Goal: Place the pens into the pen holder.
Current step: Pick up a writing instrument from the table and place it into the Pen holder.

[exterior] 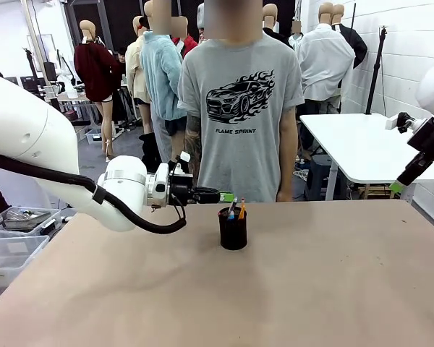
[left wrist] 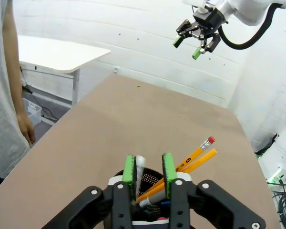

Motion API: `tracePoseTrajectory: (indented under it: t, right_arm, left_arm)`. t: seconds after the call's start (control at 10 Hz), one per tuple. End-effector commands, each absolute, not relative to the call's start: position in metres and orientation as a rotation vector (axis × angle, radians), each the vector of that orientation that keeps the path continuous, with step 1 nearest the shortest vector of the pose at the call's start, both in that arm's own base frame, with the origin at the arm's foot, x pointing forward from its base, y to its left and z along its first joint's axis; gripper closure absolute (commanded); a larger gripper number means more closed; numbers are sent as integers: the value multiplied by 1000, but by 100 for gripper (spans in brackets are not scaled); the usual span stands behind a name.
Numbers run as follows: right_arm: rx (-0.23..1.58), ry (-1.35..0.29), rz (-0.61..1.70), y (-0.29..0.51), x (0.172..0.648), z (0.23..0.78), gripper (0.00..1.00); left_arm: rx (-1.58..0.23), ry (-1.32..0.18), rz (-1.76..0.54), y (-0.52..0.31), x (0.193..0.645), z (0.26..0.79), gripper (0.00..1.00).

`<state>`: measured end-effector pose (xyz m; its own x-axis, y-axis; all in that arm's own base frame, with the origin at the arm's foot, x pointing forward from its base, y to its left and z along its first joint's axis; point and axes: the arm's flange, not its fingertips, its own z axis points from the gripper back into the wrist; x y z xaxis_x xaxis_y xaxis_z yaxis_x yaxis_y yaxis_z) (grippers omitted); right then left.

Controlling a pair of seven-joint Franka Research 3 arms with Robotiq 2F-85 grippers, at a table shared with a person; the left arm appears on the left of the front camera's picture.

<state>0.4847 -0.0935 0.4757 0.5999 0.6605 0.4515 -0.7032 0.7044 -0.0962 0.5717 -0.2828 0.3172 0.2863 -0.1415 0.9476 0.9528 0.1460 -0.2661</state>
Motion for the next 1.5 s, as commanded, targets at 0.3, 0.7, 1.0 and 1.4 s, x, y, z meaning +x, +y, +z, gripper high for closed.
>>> tracePoseTrajectory:
  t: [0.3,0.7,1.0,1.4]
  right_arm:
    - [98,-500,807,-95,485,473,8]
    - [98,-500,807,-95,485,473,8]
    - [98,-500,807,-95,485,473,8]
    - [98,-500,807,-95,485,473,8]
  left_arm:
    - [-1115,-1038,-956,-259,565,348,30]
    - [-716,-738,-971,-158,550,475,30]
    - [-312,-476,-689,-68,526,503,30]
    - [43,-315,-389,16,480,512,30]
